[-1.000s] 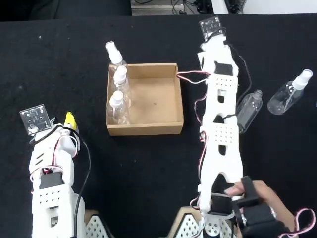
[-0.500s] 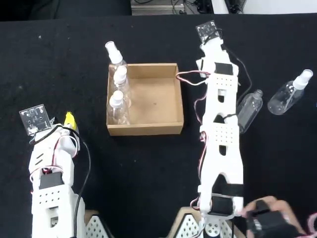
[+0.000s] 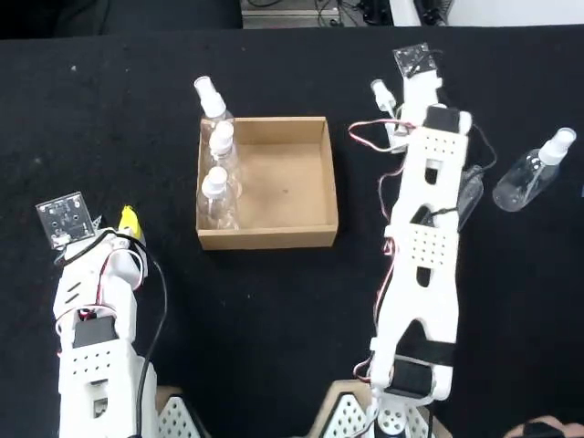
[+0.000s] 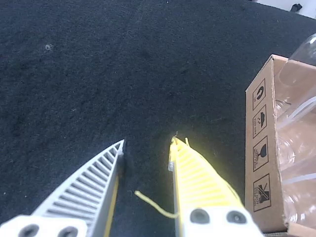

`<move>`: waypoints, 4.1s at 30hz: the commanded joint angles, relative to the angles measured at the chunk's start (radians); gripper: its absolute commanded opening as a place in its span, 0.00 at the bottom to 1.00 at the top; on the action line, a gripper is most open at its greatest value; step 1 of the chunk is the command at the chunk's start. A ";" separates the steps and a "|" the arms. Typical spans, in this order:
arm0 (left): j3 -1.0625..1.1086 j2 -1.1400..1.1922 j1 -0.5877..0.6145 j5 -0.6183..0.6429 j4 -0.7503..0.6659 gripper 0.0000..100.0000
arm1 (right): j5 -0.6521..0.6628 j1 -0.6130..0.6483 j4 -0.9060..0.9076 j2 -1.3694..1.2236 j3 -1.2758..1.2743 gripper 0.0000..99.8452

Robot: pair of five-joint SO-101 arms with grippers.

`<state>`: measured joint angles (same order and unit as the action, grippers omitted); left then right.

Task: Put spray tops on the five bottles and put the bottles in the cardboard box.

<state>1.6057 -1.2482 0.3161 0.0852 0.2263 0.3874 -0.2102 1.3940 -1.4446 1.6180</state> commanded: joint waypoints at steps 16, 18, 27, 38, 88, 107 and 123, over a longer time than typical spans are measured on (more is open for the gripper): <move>-0.010 -0.017 0.010 -0.009 -0.025 0.13 | -0.238 0.058 -0.520 0.067 0.016 0.24; -0.010 -0.017 0.010 -0.009 -0.025 0.13 | -0.199 0.077 -0.586 0.036 0.016 0.21; -0.010 -0.017 0.010 -0.009 -0.021 0.13 | -0.068 0.137 -0.684 -0.051 0.016 0.11; -0.010 -0.017 0.012 -0.009 -0.018 0.13 | -0.089 0.135 -0.436 0.148 -0.183 0.15; -0.010 -0.017 0.012 -0.009 -0.018 0.13 | -0.072 0.048 -0.316 0.050 -0.153 0.18; -0.010 -0.017 0.012 -0.009 -0.025 0.13 | -0.288 0.152 0.170 0.272 0.051 0.24; -0.010 -0.017 0.012 -0.009 -0.023 0.13 | 0.135 0.204 0.373 0.338 -0.053 0.22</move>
<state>1.6057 -1.2482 0.3176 0.0852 0.2263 0.4135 0.0261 1.7361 -1.1347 1.6134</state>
